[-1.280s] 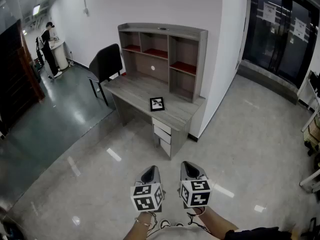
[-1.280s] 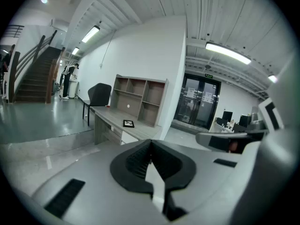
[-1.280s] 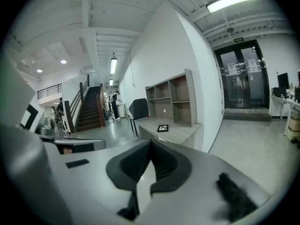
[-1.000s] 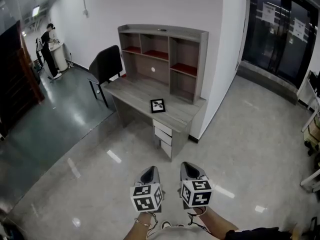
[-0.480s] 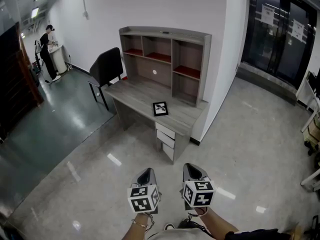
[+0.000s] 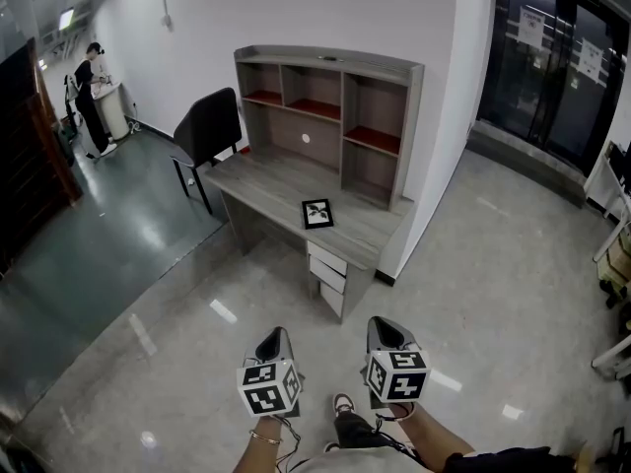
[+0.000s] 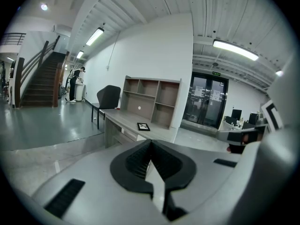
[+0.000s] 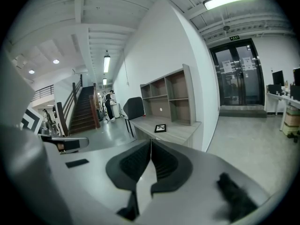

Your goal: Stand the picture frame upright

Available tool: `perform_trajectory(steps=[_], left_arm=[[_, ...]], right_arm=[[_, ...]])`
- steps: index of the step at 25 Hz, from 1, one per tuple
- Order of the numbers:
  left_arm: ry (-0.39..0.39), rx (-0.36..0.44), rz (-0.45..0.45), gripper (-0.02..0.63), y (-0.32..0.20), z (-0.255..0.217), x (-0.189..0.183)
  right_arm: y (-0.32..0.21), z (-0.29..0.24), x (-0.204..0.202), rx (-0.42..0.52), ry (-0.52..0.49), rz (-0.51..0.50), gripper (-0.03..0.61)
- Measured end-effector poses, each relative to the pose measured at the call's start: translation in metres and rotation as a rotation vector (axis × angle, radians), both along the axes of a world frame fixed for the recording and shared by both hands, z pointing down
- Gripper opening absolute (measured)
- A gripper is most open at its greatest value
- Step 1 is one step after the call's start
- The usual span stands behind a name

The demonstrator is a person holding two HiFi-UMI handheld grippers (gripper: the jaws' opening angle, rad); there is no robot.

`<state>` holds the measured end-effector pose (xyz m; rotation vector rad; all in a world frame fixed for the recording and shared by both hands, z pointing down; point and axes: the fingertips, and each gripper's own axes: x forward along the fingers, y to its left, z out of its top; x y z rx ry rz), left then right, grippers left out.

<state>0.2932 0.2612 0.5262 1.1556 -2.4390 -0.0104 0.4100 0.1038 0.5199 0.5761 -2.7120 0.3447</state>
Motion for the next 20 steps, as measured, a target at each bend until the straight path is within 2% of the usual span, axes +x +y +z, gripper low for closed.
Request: perform_trajectory(steps=[9, 20], left_arm=[[0.000, 0.005, -0.019, 0.012, -0.027, 0.002, -0.044], [-0.009, -0.004, -0.025, 0.012, -0.084, -0.004, -0.110]], right_arm=[[-0.035, 0.002, -0.040, 0.011, 0.011, -0.016, 0.032], [-0.106, -0.005, -0.098, 0.025, 0.009, -0.017, 0.032]])
